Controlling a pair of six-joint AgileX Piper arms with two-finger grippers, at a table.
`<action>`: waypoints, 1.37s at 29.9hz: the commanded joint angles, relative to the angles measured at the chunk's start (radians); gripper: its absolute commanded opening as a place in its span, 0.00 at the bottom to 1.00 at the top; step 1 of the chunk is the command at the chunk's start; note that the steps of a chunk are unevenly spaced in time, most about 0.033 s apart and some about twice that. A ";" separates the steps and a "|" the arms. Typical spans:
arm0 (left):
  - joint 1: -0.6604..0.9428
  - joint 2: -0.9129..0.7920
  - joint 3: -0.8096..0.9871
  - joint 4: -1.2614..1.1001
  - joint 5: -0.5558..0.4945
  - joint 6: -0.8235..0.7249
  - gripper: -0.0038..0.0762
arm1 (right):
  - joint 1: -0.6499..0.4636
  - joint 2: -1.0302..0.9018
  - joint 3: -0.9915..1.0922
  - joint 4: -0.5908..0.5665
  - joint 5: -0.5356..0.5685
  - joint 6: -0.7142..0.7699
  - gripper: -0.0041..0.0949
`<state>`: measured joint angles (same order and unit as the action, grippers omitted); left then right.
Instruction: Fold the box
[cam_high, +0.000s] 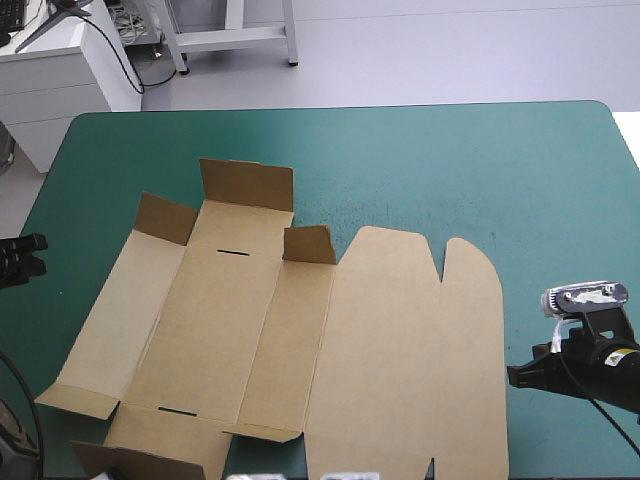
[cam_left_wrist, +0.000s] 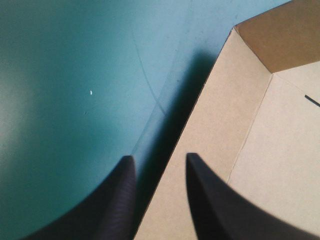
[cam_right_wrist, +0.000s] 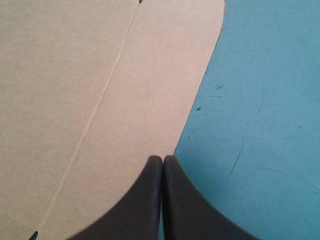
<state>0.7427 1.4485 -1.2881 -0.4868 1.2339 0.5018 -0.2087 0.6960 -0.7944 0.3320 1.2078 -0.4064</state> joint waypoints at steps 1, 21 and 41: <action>-0.005 -0.036 -0.018 -0.034 0.062 0.001 0.67 | 0.005 0.007 -0.022 0.020 -0.030 -0.010 0.02; -0.005 -0.030 0.238 -0.099 0.040 0.266 0.80 | 0.005 0.007 -0.022 0.020 -0.031 -0.015 0.02; -0.005 -0.030 0.380 -0.060 0.015 0.371 0.80 | 0.005 0.007 -0.022 0.024 -0.032 -0.013 0.02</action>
<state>0.7427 1.4485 -0.9075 -0.5026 1.2030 0.8691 -0.2043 0.6960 -0.7934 0.3303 1.2106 -0.4106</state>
